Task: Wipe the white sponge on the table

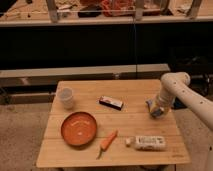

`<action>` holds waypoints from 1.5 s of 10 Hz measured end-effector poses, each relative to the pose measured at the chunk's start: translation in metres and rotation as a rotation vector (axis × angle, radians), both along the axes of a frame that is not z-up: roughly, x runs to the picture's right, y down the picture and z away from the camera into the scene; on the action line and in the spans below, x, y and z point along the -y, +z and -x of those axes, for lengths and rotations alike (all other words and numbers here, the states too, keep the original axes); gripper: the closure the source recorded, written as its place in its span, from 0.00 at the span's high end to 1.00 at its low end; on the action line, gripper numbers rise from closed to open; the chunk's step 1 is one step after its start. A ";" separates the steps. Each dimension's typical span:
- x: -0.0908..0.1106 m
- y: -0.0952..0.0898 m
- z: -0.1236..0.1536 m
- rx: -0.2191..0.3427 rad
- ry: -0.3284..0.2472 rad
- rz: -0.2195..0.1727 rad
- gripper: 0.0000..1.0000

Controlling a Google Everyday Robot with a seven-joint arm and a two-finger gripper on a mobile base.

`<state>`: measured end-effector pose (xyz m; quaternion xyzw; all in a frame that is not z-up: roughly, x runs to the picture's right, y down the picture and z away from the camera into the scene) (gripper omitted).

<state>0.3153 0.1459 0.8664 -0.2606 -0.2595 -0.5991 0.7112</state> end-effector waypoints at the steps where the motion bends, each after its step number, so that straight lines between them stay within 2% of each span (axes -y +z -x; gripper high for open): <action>1: 0.004 0.005 0.010 0.007 -0.025 0.004 0.32; 3: 0.002 0.010 0.032 0.047 -0.061 0.013 0.32; 5: -0.009 0.013 0.061 0.120 -0.109 0.017 0.32; 8: -0.031 0.002 0.083 0.198 -0.157 0.029 0.32; 10: -0.049 -0.010 0.093 0.228 -0.187 0.040 0.32; 12: -0.069 -0.032 0.079 0.213 -0.198 0.050 0.32; 15: -0.078 -0.055 0.040 0.175 -0.175 0.026 0.32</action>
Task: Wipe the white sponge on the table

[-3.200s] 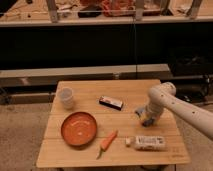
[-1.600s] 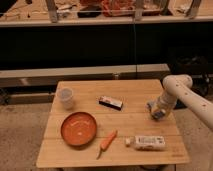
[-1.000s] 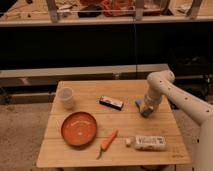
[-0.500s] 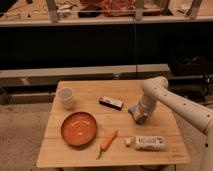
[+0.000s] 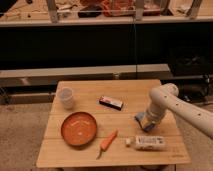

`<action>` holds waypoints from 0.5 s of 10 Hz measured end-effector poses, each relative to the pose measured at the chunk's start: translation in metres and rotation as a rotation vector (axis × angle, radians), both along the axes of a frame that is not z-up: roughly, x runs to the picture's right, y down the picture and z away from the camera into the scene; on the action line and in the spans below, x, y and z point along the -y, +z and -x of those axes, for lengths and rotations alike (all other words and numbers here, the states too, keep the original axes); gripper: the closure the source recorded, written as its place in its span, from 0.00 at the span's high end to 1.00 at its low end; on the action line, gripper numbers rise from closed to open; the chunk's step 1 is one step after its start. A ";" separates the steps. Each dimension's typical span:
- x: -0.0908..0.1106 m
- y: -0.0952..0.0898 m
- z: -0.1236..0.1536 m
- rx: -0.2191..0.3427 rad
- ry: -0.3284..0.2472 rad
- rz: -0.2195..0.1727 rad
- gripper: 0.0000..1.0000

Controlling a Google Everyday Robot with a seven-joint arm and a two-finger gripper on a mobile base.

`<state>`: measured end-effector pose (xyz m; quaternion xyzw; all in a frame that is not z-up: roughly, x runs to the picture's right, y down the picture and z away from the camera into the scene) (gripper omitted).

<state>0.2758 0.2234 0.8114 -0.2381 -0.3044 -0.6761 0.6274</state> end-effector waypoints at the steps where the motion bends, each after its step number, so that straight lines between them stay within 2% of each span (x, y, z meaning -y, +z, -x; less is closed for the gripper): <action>1: -0.002 -0.006 -0.016 -0.015 0.018 -0.004 0.32; 3: 0.000 -0.006 -0.050 -0.058 0.065 -0.006 0.32; 5: 0.012 0.003 -0.064 -0.088 0.090 -0.010 0.32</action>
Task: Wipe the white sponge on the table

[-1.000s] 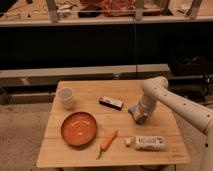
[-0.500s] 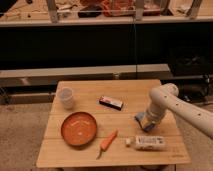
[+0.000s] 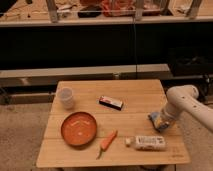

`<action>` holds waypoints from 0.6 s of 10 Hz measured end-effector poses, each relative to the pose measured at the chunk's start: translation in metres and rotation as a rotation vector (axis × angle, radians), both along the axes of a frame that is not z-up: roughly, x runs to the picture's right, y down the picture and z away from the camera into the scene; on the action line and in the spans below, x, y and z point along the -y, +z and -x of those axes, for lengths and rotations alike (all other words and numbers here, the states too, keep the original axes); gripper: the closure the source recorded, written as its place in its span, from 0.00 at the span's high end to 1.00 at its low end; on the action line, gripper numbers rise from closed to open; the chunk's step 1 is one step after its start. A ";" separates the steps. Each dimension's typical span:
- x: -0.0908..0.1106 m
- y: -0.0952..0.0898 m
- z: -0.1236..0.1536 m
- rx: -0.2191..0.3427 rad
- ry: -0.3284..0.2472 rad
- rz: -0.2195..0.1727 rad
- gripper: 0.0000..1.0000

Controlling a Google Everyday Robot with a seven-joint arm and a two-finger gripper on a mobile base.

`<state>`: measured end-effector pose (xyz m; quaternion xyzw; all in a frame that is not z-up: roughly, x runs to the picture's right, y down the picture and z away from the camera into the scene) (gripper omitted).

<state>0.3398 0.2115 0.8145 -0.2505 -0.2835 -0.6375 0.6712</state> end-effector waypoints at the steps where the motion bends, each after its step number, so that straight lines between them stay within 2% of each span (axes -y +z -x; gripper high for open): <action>1: 0.015 0.007 -0.003 -0.015 0.013 -0.009 0.32; 5: 0.063 0.032 0.000 -0.037 0.043 -0.025 0.32; 6: 0.069 0.038 0.004 -0.034 0.043 -0.021 0.32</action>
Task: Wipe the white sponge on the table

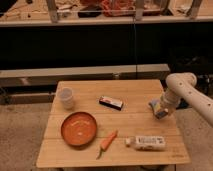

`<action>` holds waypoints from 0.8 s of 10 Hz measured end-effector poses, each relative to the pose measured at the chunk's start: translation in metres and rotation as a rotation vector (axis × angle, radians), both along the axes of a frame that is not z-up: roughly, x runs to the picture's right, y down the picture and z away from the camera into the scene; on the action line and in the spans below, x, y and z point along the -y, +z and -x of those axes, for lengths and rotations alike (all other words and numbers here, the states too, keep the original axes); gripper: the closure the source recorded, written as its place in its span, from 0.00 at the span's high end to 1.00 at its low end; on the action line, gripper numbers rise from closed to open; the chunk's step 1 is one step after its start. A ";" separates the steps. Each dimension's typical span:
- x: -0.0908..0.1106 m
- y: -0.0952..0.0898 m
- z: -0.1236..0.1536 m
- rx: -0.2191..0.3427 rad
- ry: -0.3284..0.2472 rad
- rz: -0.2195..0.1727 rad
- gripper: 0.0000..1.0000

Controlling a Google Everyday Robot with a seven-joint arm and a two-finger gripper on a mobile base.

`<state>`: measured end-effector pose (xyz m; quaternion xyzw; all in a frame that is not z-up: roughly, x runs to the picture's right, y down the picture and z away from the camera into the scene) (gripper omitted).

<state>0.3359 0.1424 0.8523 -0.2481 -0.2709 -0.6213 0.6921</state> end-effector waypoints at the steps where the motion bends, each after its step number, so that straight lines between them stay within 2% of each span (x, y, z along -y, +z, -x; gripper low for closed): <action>1: 0.004 0.010 0.010 0.008 -0.006 0.009 0.32; 5: 0.005 0.046 0.068 0.048 -0.045 0.041 0.32; 8: -0.008 0.050 0.105 0.093 -0.104 0.054 0.32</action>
